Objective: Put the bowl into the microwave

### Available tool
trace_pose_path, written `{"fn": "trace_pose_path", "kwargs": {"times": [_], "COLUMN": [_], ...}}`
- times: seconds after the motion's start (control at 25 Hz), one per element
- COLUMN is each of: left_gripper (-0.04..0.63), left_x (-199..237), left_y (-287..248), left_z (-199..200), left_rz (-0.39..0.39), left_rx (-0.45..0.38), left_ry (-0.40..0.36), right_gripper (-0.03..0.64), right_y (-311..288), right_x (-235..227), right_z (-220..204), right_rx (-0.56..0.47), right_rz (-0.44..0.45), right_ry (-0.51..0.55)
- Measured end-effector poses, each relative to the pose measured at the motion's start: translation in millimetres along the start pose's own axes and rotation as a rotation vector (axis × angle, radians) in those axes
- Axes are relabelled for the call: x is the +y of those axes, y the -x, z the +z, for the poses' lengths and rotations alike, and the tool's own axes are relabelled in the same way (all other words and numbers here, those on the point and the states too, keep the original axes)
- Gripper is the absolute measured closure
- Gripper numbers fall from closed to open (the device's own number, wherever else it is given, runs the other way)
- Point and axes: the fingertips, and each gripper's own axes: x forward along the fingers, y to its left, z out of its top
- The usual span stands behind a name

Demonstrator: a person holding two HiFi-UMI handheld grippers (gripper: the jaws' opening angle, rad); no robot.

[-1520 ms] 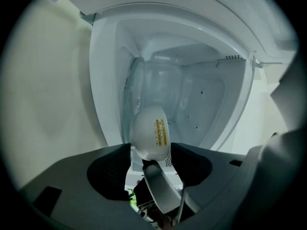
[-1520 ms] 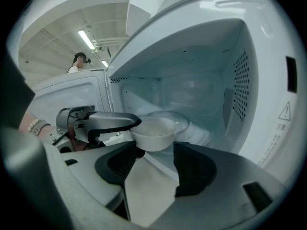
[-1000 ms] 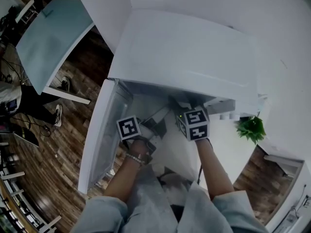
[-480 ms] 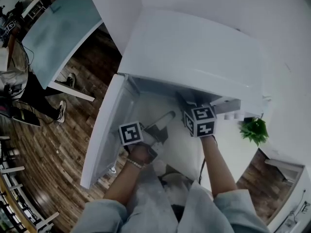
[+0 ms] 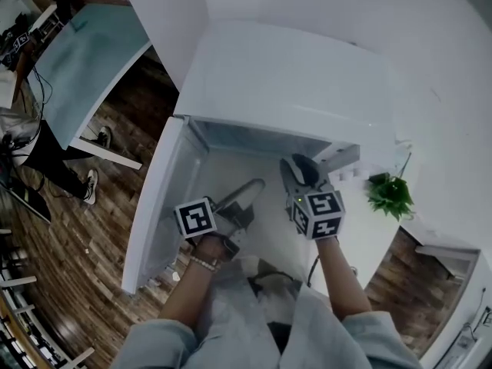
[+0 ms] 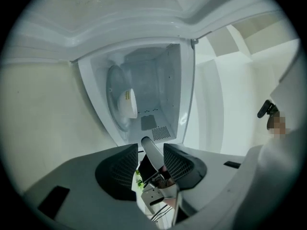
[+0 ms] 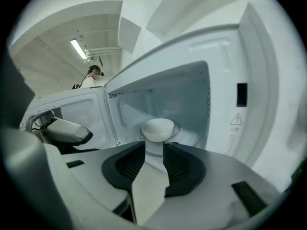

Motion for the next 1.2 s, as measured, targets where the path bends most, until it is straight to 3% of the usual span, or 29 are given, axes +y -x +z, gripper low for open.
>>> {"fn": "trace_pose_path", "kwargs": {"times": [0.16, 0.36, 0.56, 0.92, 1.08, 1.2], "left_gripper": [0.465, 0.542, 0.603, 0.604, 0.604, 0.6], "left_x": [-21.4, -44.3, -66.3, -113.2, -124.9, -132.5], "left_y": [0.3, 2.9, 9.2, 24.2, 30.2, 33.9], "left_z": [-6.5, -14.3, -16.0, -22.9, -28.2, -30.9], "left_rz": [-0.011, 0.002, 0.006, -0.012, 0.006, 0.02], "left_rx": [0.016, 0.027, 0.006, 0.0, 0.006, 0.001], "left_ry": [-0.083, -0.211, -0.291, -0.458, -0.566, -0.599], "right_gripper": [0.529, 0.604, 0.614, 0.615, 0.615, 0.615], "right_y": [28.5, 59.2, 85.6, 130.3, 145.6, 154.6], "right_x": [0.3, 4.7, 16.3, 36.5, 43.7, 44.2], "right_z": [4.0, 11.6, 24.9, 49.6, 59.4, 67.0], "right_rx": [-0.038, -0.088, -0.135, -0.221, -0.238, -0.252], "right_rz": [-0.015, -0.023, -0.008, 0.039, 0.055, 0.057], "right_ry": [-0.026, -0.042, -0.03, 0.003, 0.036, 0.046]}}
